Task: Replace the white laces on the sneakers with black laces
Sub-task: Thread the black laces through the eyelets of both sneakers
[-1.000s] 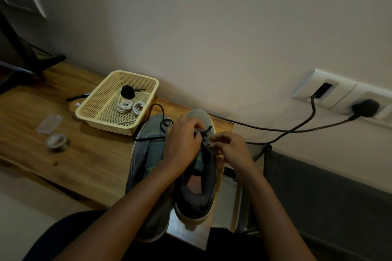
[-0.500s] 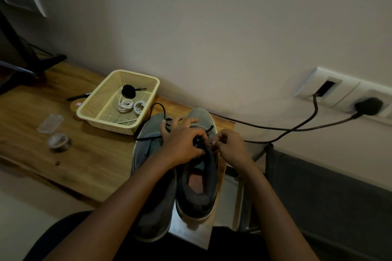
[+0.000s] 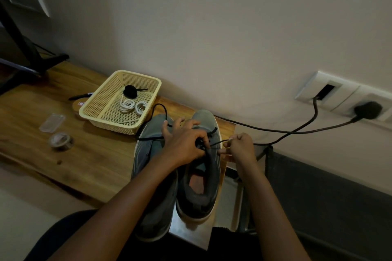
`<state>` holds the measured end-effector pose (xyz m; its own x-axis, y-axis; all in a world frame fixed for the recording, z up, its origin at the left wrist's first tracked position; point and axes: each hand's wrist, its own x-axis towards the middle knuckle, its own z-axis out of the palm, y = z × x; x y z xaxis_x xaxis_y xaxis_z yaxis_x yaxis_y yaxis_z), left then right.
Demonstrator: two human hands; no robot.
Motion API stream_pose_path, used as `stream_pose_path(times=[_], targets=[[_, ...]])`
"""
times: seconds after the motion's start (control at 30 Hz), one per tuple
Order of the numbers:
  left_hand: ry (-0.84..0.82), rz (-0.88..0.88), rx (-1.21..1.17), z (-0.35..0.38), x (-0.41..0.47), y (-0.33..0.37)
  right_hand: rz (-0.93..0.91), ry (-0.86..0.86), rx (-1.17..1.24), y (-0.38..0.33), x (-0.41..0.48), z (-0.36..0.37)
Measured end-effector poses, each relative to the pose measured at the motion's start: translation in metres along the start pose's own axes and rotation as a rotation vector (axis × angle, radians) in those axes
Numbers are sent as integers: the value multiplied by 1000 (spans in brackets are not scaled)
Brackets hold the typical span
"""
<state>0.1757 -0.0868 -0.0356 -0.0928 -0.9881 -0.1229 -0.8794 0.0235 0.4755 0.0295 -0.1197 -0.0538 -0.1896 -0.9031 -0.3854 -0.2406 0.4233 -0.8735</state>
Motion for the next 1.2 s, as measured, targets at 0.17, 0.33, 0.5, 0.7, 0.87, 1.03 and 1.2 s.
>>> stream_pose_path(times=[0.17, 0.33, 0.5, 0.7, 0.87, 1.03, 1.2], targets=[[30, -17, -4, 2, 1, -1, -67, 17, 27, -8, -3, -1], [128, 4, -49, -2, -6, -1, -296, 62, -334, -21, -2, -13], [373, -164, -821, -6, -40, 29, -429, -103, -658, -22, 0, -7], [95, -499, -1231, 25, -60, 74, -377, -195, -815, -11, 8, -4], [70, -698, -1395, 19, -42, 64, -418, -283, -640, -11, 5, -8], [72, -598, -1296, 29, -37, 70, -346, -319, -579, -13, 4, -10], [71, -569, -1307, 30, -34, 67, -201, -402, -396, -20, 1, -16]])
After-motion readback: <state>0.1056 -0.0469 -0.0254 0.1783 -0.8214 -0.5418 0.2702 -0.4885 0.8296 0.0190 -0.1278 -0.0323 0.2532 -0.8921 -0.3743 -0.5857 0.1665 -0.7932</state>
